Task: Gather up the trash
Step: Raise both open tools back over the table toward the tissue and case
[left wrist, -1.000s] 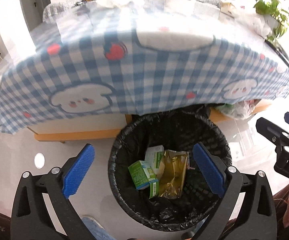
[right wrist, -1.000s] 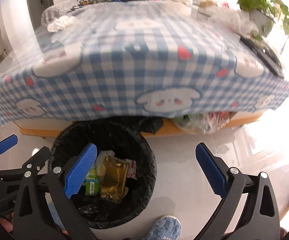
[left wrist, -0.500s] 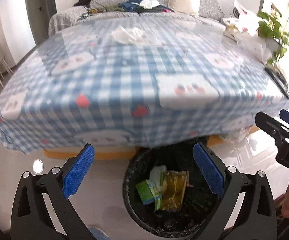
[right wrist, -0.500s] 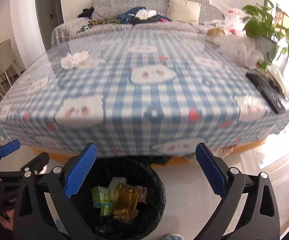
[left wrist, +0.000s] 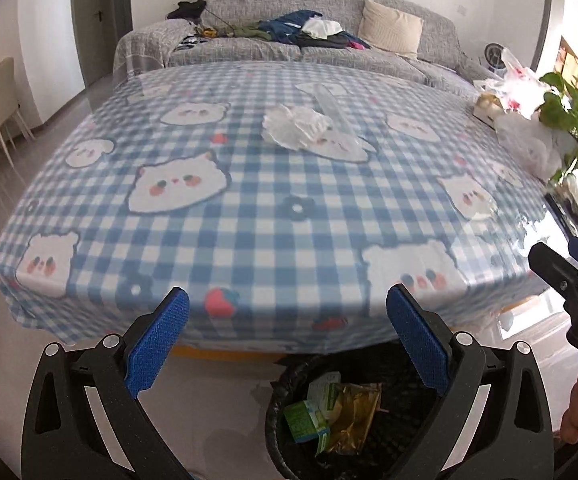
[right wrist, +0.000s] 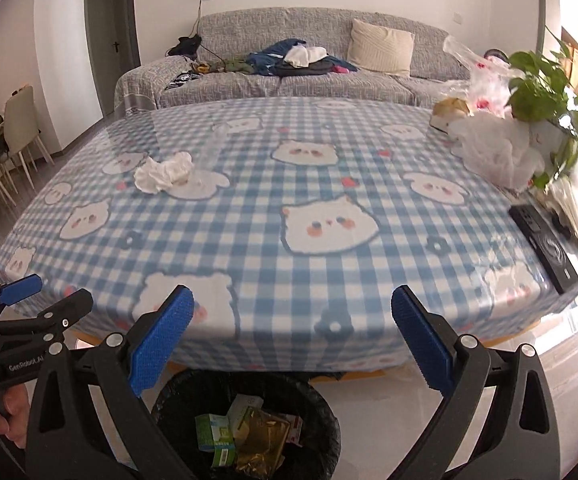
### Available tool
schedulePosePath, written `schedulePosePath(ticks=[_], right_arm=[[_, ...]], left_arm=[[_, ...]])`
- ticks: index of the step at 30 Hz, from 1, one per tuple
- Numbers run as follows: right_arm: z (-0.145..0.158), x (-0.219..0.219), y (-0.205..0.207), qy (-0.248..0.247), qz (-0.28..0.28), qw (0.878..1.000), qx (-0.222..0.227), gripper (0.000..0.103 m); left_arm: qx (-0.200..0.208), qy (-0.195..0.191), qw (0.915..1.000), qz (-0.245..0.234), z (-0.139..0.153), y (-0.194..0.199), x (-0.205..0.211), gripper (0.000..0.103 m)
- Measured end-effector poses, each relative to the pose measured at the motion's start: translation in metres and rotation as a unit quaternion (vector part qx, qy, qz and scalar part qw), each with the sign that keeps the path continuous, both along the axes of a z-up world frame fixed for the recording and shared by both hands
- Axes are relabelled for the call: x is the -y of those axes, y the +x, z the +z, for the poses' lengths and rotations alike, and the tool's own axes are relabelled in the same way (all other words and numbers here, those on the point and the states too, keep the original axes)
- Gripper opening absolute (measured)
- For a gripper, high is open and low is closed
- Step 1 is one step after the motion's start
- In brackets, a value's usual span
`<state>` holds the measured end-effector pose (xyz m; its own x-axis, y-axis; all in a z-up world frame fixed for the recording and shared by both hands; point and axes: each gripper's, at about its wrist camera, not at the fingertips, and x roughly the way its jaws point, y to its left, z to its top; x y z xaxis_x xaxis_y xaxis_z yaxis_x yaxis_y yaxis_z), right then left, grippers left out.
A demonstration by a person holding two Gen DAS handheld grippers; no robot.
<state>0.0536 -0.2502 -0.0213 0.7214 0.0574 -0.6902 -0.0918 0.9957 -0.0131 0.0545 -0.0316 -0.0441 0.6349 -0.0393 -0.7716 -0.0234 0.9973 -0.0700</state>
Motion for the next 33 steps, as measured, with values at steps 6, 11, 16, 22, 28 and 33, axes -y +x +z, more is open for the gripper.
schedulePosePath(ticks=[6, 11, 16, 22, 28, 33], right_arm=[[0.004, -0.011, 0.031, -0.003, 0.012, 1.0, -0.004, 0.095], [0.0, -0.014, 0.067, -0.002, 0.012, 1.0, -0.009, 0.095], [-0.002, -0.014, 0.1, 0.001, 0.012, 1.0, -0.015, 0.095], [0.0, -0.011, 0.131, 0.008, 0.016, 1.0, -0.018, 0.095], [-0.003, -0.009, 0.147, 0.02, 0.02, 0.999, -0.025, 0.095], [-0.006, -0.015, 0.161, 0.015, 0.028, 0.999, -0.03, 0.095]], left_arm=[[0.003, 0.006, 1.0, 0.004, 0.011, 0.034, -0.007, 0.097], [0.004, 0.016, 0.9999, 0.001, 0.012, 0.07, -0.008, 0.097], [-0.001, 0.014, 0.9999, -0.002, 0.008, 0.104, -0.008, 0.097], [-0.001, 0.013, 0.9999, -0.003, 0.007, 0.143, -0.007, 0.097], [-0.005, 0.002, 1.0, 0.0, 0.003, 0.177, -0.01, 0.097], [-0.014, -0.001, 0.9999, -0.001, -0.005, 0.197, -0.009, 0.093]])
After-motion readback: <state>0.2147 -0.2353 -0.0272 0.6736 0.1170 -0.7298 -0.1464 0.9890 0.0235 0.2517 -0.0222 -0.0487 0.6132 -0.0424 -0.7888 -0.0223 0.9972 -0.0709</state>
